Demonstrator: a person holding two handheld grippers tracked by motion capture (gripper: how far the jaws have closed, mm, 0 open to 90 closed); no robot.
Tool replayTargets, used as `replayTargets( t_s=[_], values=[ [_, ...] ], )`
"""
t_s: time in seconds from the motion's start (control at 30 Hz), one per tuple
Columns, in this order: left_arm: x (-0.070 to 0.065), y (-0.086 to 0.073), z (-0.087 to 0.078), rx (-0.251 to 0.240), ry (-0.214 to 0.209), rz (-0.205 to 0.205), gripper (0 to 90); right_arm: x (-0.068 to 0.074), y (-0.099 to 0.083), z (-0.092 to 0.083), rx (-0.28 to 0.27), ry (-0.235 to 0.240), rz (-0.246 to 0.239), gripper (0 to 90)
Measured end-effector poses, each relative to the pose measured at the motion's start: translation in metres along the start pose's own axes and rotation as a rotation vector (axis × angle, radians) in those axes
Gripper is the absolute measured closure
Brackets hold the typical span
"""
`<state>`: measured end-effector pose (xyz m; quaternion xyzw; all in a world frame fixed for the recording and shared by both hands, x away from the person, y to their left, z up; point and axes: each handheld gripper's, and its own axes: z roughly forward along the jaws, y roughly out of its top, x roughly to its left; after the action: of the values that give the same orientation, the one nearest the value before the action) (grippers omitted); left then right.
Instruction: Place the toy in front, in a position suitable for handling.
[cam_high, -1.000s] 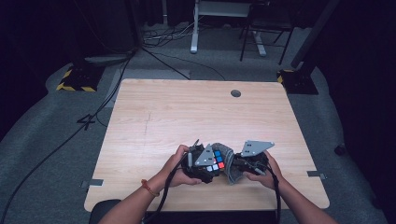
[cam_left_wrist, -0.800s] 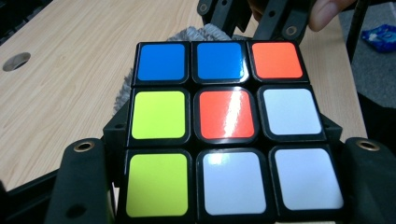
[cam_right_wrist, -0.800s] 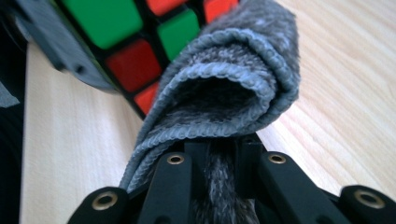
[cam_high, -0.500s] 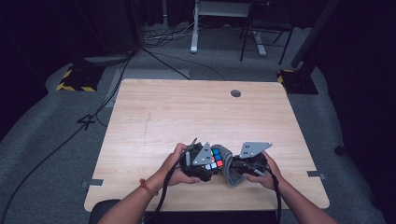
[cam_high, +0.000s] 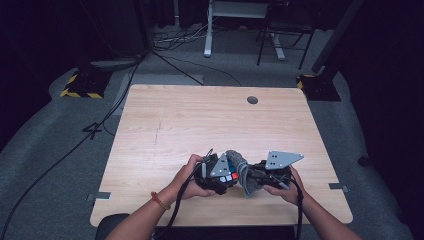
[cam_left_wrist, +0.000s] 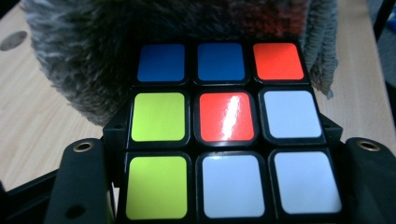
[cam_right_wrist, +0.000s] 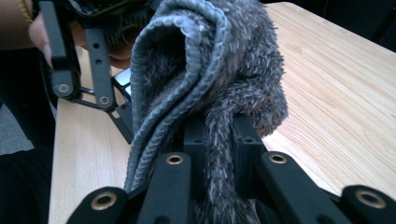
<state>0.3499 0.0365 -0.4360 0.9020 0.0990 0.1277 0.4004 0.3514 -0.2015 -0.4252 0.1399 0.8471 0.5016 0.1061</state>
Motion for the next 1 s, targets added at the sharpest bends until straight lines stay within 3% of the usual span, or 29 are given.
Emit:
replayTargets(
  t_s=[0.17,0.23,0.37,0.43,0.53,0.67,0.8,0.9,0.97,1.0],
  values=[
    [-0.006,0.001,0.004,0.017,-0.003,0.034,33.2,0.007,0.004,-0.001,-0.046,0.026,-0.015,80.2],
    [-0.007,0.001,0.005,0.018,-0.006,0.036,33.3,0.011,0.007,0.000,-0.032,0.015,-0.041,80.2],
    [-0.006,0.001,0.008,0.036,-0.006,0.034,33.3,0.009,0.006,0.000,-0.065,0.048,-0.003,80.2],
    [-0.006,0.001,0.008,0.042,-0.001,0.038,33.4,0.010,0.006,0.001,-0.056,0.040,-0.006,80.2],
    [-0.004,0.000,0.004,0.014,0.007,0.021,33.4,0.007,0.005,0.002,-0.009,0.002,-0.013,80.3],
    [0.000,0.002,-0.008,-0.048,0.011,0.005,33.5,-0.007,-0.006,0.007,0.058,-0.014,0.053,80.2],
    [0.002,0.003,-0.016,-0.106,0.014,-0.001,33.5,-0.017,-0.015,0.014,0.093,0.033,0.123,80.2],
    [0.002,0.003,-0.019,-0.130,0.007,-0.005,33.5,-0.017,-0.019,0.021,0.131,0.041,0.117,80.2],
    [0.003,0.003,-0.018,-0.123,0.003,-0.002,33.5,-0.016,-0.019,0.023,0.119,0.061,0.121,80.1],
    [0.003,0.002,-0.017,-0.131,-0.007,-0.001,33.5,-0.015,-0.018,0.022,0.089,0.095,0.132,80.2]
  ],
)
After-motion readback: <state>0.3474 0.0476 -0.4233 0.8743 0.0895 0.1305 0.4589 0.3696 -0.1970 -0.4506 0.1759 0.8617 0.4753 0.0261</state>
